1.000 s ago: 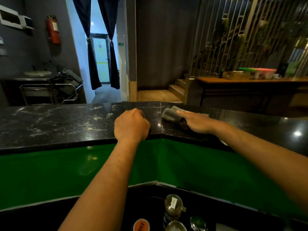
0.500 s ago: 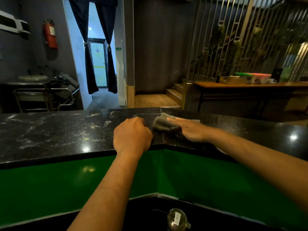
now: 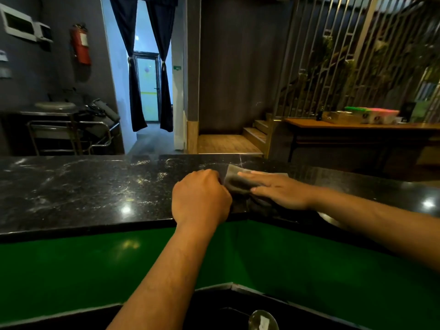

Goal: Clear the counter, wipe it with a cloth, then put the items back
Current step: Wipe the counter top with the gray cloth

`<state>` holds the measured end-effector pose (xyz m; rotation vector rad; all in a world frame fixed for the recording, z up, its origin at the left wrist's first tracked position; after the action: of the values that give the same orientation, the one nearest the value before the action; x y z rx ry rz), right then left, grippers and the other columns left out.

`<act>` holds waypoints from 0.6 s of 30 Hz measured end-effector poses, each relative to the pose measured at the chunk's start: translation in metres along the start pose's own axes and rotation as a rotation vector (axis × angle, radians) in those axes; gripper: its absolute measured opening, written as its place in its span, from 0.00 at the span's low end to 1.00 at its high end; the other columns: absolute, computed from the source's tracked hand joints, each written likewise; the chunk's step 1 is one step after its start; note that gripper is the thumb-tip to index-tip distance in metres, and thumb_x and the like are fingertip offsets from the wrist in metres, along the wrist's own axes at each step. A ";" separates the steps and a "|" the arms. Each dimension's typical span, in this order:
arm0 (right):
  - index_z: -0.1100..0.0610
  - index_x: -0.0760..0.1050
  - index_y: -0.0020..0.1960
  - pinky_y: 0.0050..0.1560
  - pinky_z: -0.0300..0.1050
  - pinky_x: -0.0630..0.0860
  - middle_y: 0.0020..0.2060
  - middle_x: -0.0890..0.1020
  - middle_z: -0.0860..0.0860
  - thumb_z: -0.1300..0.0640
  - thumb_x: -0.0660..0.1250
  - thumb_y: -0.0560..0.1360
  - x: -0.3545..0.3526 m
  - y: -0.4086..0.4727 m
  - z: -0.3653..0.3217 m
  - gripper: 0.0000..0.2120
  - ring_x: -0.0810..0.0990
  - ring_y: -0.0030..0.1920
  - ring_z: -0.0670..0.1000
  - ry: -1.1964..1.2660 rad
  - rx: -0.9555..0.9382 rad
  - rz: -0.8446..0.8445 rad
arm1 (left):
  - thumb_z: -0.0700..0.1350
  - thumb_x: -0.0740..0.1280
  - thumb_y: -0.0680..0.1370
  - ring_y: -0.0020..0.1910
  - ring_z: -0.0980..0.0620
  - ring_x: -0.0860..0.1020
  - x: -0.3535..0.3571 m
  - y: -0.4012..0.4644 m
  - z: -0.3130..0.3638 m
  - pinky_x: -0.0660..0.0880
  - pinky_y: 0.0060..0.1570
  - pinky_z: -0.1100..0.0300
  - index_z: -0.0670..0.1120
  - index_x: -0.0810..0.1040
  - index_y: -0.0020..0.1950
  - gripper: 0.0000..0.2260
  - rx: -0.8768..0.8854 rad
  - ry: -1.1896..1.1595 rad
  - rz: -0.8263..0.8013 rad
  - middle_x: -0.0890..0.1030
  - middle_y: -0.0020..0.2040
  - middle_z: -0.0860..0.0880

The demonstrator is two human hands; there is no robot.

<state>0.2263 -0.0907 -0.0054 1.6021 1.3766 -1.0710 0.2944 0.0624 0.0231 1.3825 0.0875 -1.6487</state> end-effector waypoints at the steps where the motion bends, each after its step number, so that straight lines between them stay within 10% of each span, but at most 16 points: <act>1: 0.52 0.58 0.78 0.76 0.40 0.48 0.77 0.58 0.46 0.54 0.56 0.84 -0.005 0.020 0.013 0.24 0.53 0.77 0.44 -0.004 0.053 -0.011 | 0.47 0.61 0.77 0.38 0.47 0.78 0.000 0.000 0.000 0.78 0.45 0.50 0.51 0.81 0.47 0.09 0.002 0.004 0.002 0.80 0.40 0.50; 7: 0.57 0.66 0.74 0.70 0.53 0.64 0.73 0.69 0.58 0.48 0.51 0.83 -0.046 0.098 0.112 0.23 0.69 0.70 0.59 -0.138 0.616 0.109 | 0.48 0.60 0.77 0.39 0.48 0.78 -0.001 -0.001 -0.003 0.77 0.43 0.53 0.50 0.82 0.45 0.11 -0.013 0.017 0.049 0.82 0.42 0.50; 15: 0.54 0.60 0.78 0.77 0.50 0.52 0.78 0.60 0.50 0.55 0.55 0.83 -0.015 0.082 0.054 0.24 0.57 0.77 0.51 -0.024 0.172 0.046 | 0.49 0.61 0.77 0.45 0.46 0.80 -0.001 0.000 -0.002 0.77 0.46 0.53 0.50 0.83 0.50 0.12 -0.008 0.026 0.047 0.83 0.46 0.49; 18: 0.53 0.60 0.77 0.73 0.49 0.60 0.77 0.62 0.53 0.53 0.54 0.83 -0.029 0.096 0.080 0.23 0.64 0.74 0.54 -0.028 0.328 0.038 | 0.49 0.60 0.76 0.45 0.47 0.80 0.001 0.001 -0.003 0.78 0.45 0.53 0.51 0.83 0.49 0.12 -0.014 0.030 0.056 0.83 0.46 0.50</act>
<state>0.3097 -0.1882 -0.0061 1.8285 1.1910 -1.3439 0.2975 0.0636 0.0216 1.3877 0.0769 -1.5782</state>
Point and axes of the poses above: each hand's wrist, its own y-axis towards the middle knuckle, its own x-axis out of the palm, z = x × y, the point moved 9 cm from there along y, towards the middle knuckle
